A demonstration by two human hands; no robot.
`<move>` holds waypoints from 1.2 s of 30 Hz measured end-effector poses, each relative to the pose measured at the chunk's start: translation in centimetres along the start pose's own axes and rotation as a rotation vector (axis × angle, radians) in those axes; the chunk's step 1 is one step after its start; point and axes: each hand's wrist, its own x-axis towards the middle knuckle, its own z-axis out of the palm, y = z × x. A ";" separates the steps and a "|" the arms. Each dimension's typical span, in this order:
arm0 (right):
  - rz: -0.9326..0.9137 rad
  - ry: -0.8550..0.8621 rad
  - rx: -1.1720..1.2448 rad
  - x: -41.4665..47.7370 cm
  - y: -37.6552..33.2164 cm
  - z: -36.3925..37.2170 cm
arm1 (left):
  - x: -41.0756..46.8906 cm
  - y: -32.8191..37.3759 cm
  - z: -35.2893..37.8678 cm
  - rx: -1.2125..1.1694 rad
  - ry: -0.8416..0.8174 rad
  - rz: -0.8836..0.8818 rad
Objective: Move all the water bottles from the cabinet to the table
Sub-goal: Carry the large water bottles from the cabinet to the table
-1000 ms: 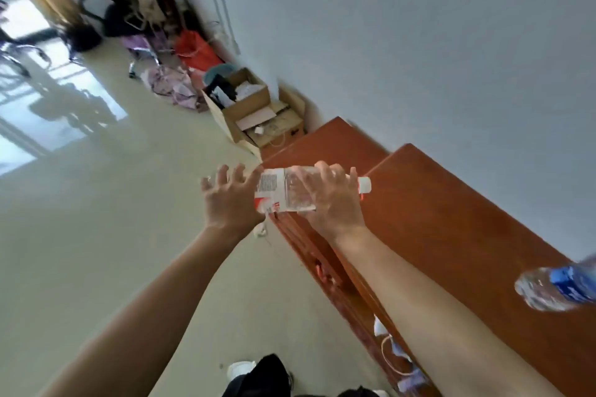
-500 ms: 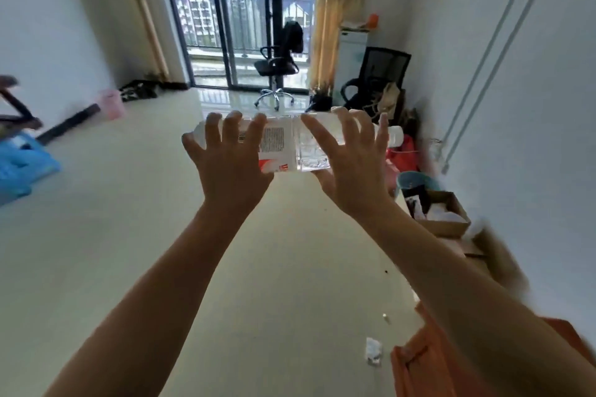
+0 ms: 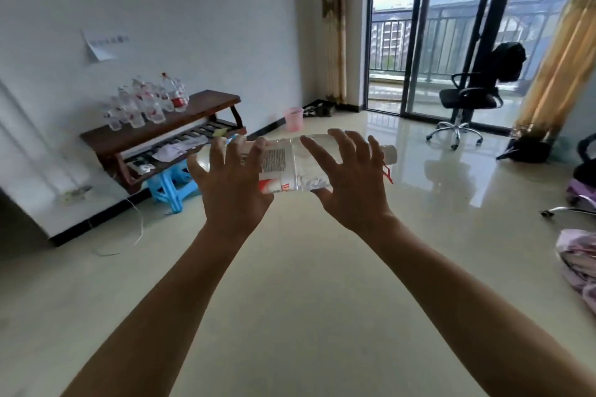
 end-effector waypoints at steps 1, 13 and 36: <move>-0.016 0.002 0.038 1.7 -0.3 1.6 | 1.0 -1.1 0.7 0.034 0.008 -0.017; -0.260 0.012 0.445 18.0 -13.2 24.3 | 6.1 -19.3 13.4 0.293 -0.026 -0.299; -0.205 -0.061 0.456 50.7 -15.6 70.6 | 37.2 -43.0 56.2 0.187 -0.150 -0.283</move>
